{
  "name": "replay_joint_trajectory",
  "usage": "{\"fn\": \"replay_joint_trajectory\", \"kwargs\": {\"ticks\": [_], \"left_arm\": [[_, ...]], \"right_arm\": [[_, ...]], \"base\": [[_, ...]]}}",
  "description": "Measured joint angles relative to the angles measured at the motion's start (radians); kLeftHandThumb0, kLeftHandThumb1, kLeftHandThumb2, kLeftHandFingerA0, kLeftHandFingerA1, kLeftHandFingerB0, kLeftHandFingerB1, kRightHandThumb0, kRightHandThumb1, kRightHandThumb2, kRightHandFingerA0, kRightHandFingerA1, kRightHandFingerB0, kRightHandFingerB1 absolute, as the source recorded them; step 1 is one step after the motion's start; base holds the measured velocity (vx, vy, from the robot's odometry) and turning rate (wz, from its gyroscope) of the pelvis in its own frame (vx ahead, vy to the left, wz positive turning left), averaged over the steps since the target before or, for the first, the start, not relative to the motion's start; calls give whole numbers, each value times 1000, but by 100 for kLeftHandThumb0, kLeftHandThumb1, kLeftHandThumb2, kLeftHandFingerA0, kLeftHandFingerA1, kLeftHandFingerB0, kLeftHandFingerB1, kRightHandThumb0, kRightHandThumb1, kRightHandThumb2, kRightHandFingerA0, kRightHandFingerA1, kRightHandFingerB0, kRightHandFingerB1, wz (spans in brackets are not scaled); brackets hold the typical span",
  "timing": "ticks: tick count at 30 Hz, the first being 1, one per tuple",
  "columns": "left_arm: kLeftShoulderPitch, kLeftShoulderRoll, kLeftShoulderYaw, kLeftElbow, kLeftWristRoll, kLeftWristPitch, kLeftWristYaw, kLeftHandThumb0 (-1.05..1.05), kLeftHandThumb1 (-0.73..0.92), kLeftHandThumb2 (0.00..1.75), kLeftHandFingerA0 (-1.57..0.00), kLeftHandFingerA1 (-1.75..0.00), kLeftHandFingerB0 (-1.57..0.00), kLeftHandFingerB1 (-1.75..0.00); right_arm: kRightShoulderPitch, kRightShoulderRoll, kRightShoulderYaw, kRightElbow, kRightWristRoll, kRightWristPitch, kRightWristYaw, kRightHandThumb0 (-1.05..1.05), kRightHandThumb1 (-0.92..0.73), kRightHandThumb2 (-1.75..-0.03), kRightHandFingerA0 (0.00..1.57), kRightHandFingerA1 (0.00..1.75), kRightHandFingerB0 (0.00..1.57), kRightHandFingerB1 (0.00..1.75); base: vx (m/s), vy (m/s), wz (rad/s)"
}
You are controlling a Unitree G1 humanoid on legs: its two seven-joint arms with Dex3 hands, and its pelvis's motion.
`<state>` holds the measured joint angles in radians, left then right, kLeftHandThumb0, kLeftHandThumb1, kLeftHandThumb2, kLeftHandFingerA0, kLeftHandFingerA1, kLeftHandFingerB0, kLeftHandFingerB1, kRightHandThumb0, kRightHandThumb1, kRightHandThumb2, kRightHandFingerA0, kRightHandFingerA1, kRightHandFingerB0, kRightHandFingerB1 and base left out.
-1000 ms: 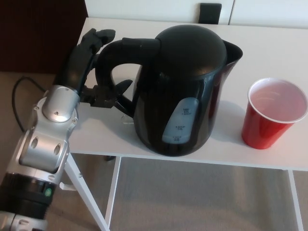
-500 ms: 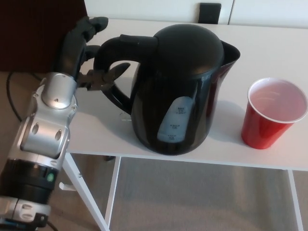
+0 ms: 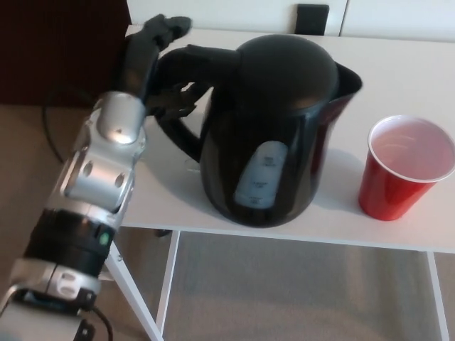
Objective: The robot walk towards a table in front and uses its left hand to pick up the pot from the base and pour water to the cup on the right hand side
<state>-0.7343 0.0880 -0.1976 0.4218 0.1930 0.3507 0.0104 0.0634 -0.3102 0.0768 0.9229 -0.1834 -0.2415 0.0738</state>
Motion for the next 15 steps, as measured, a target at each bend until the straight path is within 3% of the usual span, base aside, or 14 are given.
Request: {"fn": "replay_joint_trajectory", "kwargs": {"ticks": [1, 3, 4, 5, 11, 12, 15], "left_arm": [[-15, 0, -11, 17, 1, 0, -12, -6, 77, 66, -128, -72, -91, -51], [-57, -1, -30, 74, 1, -1, -38, -6, 77, 66, -128, -72, -91, -51], [-79, -5, -34, 105, 0, -2, -47, -6, 75, 69, -119, -86, -99, -60], [-94, -8, -37, 130, 0, -5, -54, -14, 74, 66, -115, -102, -93, -78], [-116, -41, -31, 205, 1, -72, -30, -21, 79, 62, -112, -119, -81, -71], [-116, -47, -28, 209, 2, -85, -21, -24, 82, 64, -100, -134, -74, -100], [-110, -61, -14, 211, 1, -109, 3, -24, 84, 64, -100, -138, -74, -99]], "right_arm": [[0, 0, 1, -4, -2, -1, 0, -36, -61, -58, 71, 58, 54, 47], [0, 0, 6, -12, -5, -1, 0, -36, -61, -58, 71, 58, 54, 47], [0, 0, 7, -14, -6, -2, 0, -37, -61, -57, 73, 60, 54, 46], [0, 0, 8, -16, -6, -2, 0, -38, -62, -58, 73, 60, 54, 46], [-1, -1, 22, -39, -12, 1, -1, -38, -62, -58, 77, 61, 54, 45], [-1, -1, 24, -48, -14, 3, -1, -39, -62, -58, 77, 61, 54, 45], [-1, -2, 28, -71, -18, 12, -1, -38, -62, -57, 75, 58, 54, 45]], "base": [[0, 0, 0], [0, 0, 0], [0, 0, 0], [0, 0, 0], [0, 0, 0], [0, 0, 0], [0, 0, 0]]}}
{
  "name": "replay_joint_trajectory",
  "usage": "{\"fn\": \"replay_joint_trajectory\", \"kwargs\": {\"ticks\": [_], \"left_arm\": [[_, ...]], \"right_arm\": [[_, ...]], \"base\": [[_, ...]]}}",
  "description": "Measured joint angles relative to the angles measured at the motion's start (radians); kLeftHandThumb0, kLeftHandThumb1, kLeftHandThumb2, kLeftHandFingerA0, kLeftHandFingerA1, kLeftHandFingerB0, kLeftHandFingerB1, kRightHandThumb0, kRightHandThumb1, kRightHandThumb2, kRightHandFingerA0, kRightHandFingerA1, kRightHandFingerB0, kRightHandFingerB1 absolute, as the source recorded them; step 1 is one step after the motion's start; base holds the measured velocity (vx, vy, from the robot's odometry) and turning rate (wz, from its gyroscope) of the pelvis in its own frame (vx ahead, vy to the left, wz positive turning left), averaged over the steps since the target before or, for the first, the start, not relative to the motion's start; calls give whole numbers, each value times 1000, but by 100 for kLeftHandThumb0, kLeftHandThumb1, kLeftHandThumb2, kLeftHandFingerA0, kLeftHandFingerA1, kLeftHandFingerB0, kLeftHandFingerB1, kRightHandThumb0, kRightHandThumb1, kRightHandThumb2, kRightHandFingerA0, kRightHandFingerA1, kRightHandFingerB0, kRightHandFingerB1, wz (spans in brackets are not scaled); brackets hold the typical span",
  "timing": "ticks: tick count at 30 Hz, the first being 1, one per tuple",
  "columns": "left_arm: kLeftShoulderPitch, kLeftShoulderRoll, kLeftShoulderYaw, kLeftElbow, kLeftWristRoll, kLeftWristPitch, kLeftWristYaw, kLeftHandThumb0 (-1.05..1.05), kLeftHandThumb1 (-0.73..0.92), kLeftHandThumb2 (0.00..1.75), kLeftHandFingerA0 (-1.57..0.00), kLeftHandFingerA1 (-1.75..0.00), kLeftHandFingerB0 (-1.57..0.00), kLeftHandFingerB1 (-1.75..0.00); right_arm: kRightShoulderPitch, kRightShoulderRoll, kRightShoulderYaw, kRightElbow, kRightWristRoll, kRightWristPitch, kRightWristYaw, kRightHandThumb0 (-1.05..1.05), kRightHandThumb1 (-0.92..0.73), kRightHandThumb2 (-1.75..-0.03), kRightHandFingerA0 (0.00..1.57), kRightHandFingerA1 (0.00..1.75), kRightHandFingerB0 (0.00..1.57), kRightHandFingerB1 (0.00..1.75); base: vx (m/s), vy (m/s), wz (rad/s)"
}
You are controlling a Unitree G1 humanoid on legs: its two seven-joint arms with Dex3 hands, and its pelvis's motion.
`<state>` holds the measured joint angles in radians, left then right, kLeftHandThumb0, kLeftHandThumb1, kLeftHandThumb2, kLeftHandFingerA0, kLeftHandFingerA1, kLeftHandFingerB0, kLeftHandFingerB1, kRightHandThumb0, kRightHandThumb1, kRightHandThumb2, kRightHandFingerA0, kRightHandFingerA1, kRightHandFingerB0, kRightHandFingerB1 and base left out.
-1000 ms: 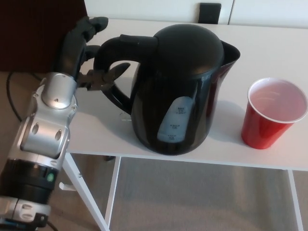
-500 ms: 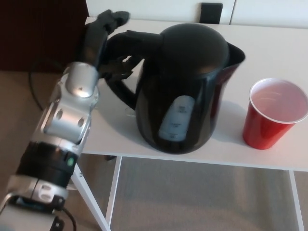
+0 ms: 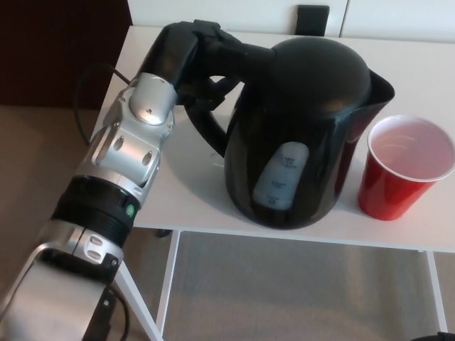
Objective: The robot walk towards a table in front and uses its left hand to pick up the pot from the base and pour water to the cup on the right hand side
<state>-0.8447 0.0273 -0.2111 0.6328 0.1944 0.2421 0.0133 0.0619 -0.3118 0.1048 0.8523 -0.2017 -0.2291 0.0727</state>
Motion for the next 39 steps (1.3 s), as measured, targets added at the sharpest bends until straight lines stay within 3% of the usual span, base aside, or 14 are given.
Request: {"fn": "replay_joint_trajectory", "kwargs": {"ticks": [2, 3, 6, 7, 16, 17, 22, 23, 29, 36, 37, 39], "left_arm": [[5, -10, 16, -4, -1, -2, 12, -23, 84, 64, -100, -142, -73, -103], [12, -19, 31, -13, -2, -2, 24, -18, 82, 65, -87, -148, -73, -111], [28, -37, 68, -35, -5, -16, 52, -24, 81, 67, -89, -141, -75, -111], [30, -49, 91, -45, -11, -18, 63, -26, 82, 64, -93, -134, -76, -90], [24, -77, 163, -163, -9, 3, 128, -18, 80, 68, -99, -125, -84, -99], [20, -77, 166, -174, -7, 7, 133, -15, 79, 67, -98, -113, -82, -99], [-14, -77, 175, -227, 3, 34, 161, -15, 79, 67, -98, -113, -82, -99], [-21, -77, 177, -237, 5, 39, 166, -16, 79, 67, -106, -127, -83, -99], [-63, -76, 159, -255, 23, 65, 172, -16, 79, 67, -112, -129, -83, -97], [-124, -80, 99, -269, 54, 100, 171, -14, 79, 69, -104, -129, -82, -89], [-130, -82, 93, -273, 59, 105, 171, -11, 77, 68, -89, -151, -81, -106], [-137, -81, 71, -274, 72, 109, 174, -11, 77, 68, -89, -151, -81, -106]], "right_arm": [[0, 0, 0, -4, -1, 5, 0, -38, -62, -57, 74, 58, 54, 45], [0, 0, 0, -5, -2, 8, 0, -37, -62, -57, 73, 58, 55, 46], [-1, 0, 0, -6, -2, 14, 0, -38, -62, -57, 74, 56, 56, 45], [0, 0, 0, -6, -2, 15, 0, -38, -62, -57, 76, 58, 55, 45], [3, 0, 6, -6, -9, 20, -1, -38, -64, -58, 73, 58, 54, 45], [3, 0, 7, -6, -9, 20, -1, -39, -64, -58, 74, 58, 54, 45], [1, 1, 11, -3, -10, 21, 0, -39, -64, -58, 74, 58, 54, 45], [1, 1, 13, -1, -10, 21, 0, -40, -63, -57, 75, 60, 54, 45], [-2, 3, 17, 4, -9, 23, 3, -39, -62, -57, 76, 58, 55, 45], [-20, 3, 24, 8, -12, 30, 7, -38, -63, -58, 73, 57, 54, 45], [-23, 3, 25, 9, -12, 31, 7, -37, -62, -57, 74, 58, 55, 46], [-24, 3, 26, 10, -12, 34, 7, -37, -62, -57, 74, 58, 55, 46]], "base": [[0, 0, 0], [0, 0, 0], [0, 0, 0], [0, 0, 0], [0, 0, 0], [0, 0, 0], [0, 0, 0], [0, 0, 0], [0, 0, 0], [0, 0, 0], [0, 0, 0], [0, 0, 0]]}}
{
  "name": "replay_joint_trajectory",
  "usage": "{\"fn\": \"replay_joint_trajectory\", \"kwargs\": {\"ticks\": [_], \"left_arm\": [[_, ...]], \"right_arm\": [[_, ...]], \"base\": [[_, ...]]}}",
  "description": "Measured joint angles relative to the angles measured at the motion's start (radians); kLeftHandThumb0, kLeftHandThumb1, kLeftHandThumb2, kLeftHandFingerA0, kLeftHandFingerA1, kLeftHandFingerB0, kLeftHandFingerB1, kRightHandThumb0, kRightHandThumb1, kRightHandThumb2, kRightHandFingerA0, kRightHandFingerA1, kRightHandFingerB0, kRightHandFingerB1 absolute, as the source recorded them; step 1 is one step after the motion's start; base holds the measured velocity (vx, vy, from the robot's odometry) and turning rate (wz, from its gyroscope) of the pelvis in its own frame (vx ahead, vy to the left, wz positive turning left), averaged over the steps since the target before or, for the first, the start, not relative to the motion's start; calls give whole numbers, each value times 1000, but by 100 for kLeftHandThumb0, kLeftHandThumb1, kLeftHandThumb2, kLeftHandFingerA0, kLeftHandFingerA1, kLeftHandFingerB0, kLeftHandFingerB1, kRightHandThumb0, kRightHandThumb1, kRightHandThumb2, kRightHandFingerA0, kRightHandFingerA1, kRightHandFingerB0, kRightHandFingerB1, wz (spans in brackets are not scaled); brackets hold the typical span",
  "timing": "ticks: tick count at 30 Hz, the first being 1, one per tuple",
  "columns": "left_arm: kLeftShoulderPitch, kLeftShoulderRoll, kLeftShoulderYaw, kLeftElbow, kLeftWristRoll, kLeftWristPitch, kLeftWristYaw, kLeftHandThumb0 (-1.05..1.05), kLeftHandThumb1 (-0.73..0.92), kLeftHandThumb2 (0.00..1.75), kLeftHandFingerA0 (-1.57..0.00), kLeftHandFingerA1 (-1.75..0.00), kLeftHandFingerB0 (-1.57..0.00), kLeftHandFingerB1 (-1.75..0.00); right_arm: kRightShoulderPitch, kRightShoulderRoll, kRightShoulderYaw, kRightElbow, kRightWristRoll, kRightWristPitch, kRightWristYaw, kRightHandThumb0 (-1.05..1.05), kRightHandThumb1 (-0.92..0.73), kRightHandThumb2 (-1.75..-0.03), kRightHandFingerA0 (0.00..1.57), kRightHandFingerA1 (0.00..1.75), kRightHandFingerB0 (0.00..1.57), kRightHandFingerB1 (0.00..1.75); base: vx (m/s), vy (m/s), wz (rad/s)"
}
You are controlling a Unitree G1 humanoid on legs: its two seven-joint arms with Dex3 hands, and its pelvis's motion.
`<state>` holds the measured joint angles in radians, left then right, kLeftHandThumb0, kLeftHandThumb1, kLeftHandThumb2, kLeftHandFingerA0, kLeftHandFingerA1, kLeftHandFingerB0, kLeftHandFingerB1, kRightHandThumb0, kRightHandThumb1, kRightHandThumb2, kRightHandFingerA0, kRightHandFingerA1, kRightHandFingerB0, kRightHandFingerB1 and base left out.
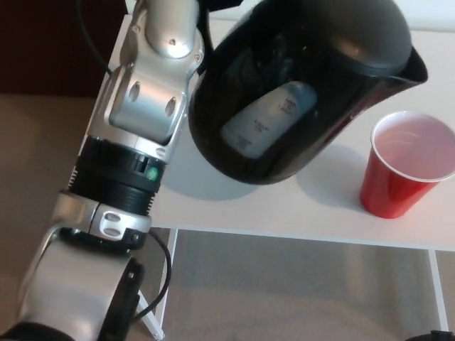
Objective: The robot walk towards a table in front and uses its left hand to pick up the pot from the base and pour water to the cup on the right hand side
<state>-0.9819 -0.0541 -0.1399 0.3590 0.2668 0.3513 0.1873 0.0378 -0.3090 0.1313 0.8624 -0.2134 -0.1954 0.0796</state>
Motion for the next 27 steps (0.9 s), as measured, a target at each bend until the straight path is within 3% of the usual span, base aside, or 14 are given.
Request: {"fn": "replay_joint_trajectory", "kwargs": {"ticks": [1, 2, 6, 7, 10, 11, 13, 14, 15, 16, 17, 18, 20, 27], "left_arm": [[-4, 0, -23, 0, 13, 1, 2, -11, 77, 68, -89, -151, -81, -106], [-8, 0, -43, 0, 27, 1, 3, -11, 75, 63, -83, -163, -74, -125], [-13, 13, -134, 0, 83, 1, 8, -10, 74, 62, -83, -167, -74, -124], [-13, 17, -156, 0, 97, 1, 9, -11, 76, 63, -83, -168, -78, -100], [-14, 35, -222, 0, 139, -3, 9, -11, 76, 63, -83, -168, -78, -100], [-15, 43, -246, -1, 156, -6, 9, -9, 74, 62, -86, -175, -71, -125], [-19, 60, -279, 0, 180, -20, 11, -10, 69, 61, -86, -175, -67, -134], [-22, 72, -303, 1, 198, -35, 16, -16, 67, 59, -87, -175, -78, -100], [-24, 80, -318, 2, 209, -44, 19, -16, 67, 59, -87, -175, -78, -100], [-28, 93, -341, 4, 227, -57, 24, -21, 47, 87, -119, -136, -79, -85], [-33, 101, -356, 5, 239, -67, 28, -21, 47, 87, -119, -136, -79, -85], [-39, 109, -369, 6, 252, -77, 34, -23, 64, 63, -89, -161, -86, -62], [-49, 121, -392, 9, 275, -95, 44, -22, 65, 63, -87, -161, -83, -68], [-101, 137, -438, 43, 364, -176, 94, -26, 64, 59, -101, -149, -77, -48]], "right_arm": [[-4, 1, 1, 1, 0, 3, 0, -37, -62, -57, 74, 58, 55, 46], [-10, 2, 2, 1, 0, 6, 0, -38, -62, -57, 78, 59, 57, 46], [-16, 4, 9, 1, -2, 13, 0, -38, -62, -57, 76, 59, 56, 45], [-17, 4, 10, 1, -3, 14, 0, -37, -62, -57, 77, 59, 56, 45], [-18, 4, 11, 1, -5, 19, 0, -37, -62, -57, 77, 59, 56, 45], [-18, 4, 11, 0, -6, 22, 0, -37, -62, -57, 73, 59, 55, 46], [-18, 4, 12, 1, -7, 23, 1, -37, -62, -58, 72, 57, 54, 46], [-19, 4, 15, 3, -8, 23, 2, -35, -63, -58, 70, 56, 54, 46], [-19, 4, 16, 3, -10, 23, 2, -35, -63, -58, 70, 56, 54, 46], [-19, 4, 18, 2, -11, 24, 4, -36, -62, -58, 72, 56, 55, 45], [-18, 4, 19, 1, -12, 24, 5, -36, -62, -58, 72, 56, 55, 45], [-18, 4, 21, -1, -13, 25, 6, -35, -62, -58, 71, 56, 55, 45], [-18, 4, 23, -5, -14, 26, 8, -35, -62, -58, 72, 55, 56, 45], [-16, 4, 31, -22, -17, 46, 21, -36, -62, -58, 71, 56, 55, 45]], "base": [[0, 0, 0], [0, 0, 0], [0, 0, 0], [0, 0, 0], [0, 0, 0], [0, 0, 0], [0, 0, 0], [0, 0, 0], [0, 0, 0], [0, 0, 0], [0, 0, 0], [0, 0, 0], [0, 0, 0], [0, 0, 0]]}}
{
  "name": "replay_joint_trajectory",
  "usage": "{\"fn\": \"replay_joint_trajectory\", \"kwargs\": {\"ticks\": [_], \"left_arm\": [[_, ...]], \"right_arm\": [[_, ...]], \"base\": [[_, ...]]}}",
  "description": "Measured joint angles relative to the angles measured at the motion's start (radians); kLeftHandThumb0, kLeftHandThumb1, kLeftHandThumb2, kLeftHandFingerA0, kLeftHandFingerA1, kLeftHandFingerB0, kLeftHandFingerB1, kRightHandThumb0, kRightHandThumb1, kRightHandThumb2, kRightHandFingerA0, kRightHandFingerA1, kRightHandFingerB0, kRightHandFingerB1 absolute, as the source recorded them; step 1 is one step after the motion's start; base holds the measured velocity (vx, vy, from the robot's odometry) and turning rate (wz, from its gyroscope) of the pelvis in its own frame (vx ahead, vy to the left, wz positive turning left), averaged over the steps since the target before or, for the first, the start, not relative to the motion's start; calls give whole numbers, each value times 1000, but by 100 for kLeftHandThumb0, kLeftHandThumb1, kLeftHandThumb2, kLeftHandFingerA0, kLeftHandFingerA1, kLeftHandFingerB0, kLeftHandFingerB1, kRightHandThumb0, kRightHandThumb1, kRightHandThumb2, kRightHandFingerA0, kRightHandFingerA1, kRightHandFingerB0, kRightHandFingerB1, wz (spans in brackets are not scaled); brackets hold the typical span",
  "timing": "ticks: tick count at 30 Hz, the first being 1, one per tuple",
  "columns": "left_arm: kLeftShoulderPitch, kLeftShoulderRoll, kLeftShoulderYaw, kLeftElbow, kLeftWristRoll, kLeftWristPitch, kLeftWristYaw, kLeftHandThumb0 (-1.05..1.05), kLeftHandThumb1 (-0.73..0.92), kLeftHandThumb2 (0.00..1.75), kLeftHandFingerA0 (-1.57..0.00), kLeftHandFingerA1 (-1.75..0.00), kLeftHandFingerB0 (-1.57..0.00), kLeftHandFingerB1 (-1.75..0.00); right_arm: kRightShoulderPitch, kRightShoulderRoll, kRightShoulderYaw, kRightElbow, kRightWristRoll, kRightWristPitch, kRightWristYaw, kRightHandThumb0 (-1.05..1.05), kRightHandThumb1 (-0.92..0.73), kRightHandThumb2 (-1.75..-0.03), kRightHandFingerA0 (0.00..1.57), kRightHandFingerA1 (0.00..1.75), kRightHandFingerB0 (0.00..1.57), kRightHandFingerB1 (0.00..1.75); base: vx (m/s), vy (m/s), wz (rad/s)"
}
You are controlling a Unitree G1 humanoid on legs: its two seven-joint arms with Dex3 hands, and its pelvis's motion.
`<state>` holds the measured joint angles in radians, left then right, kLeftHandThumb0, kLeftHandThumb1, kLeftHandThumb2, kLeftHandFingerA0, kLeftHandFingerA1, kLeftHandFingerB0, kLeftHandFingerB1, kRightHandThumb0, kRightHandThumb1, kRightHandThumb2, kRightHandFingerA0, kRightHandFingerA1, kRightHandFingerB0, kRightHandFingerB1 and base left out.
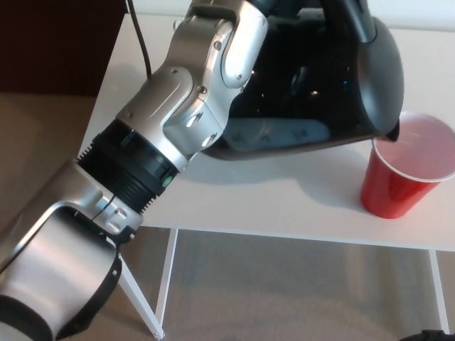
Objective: The robot walk towards a table in front and uses its left hand to pick up the pot from the base and pour water to the cup on the right hand side
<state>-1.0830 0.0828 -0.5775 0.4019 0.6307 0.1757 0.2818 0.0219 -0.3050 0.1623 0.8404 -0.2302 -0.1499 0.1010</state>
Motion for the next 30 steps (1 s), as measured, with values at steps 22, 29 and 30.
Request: {"fn": "replay_joint_trajectory", "kwargs": {"ticks": [22, 29, 30], "left_arm": [[-139, -5, -60, 131, 170, -150, 108, -38, 53, 59, -110, -156, -89, -54], [-157, -1, -154, 181, 255, -228, 181, -39, 53, 59, -113, -155, -91, -54], [-157, -1, -159, 185, 260, -233, 187, -41, 53, 60, -110, -159, -90, -53]], "right_arm": [[-17, -1, 12, 14, -2, 11, 15, -38, -62, -57, 75, 59, 55, 46], [-17, -1, 21, 12, -6, 12, 14, -37, -63, -58, 71, 56, 54, 46], [-17, -1, 22, 11, -7, 13, 14, -36, -63, -58, 71, 57, 54, 46]], "base": [[0, 0, 0], [0, 0, 0], [0, 0, 0]]}}
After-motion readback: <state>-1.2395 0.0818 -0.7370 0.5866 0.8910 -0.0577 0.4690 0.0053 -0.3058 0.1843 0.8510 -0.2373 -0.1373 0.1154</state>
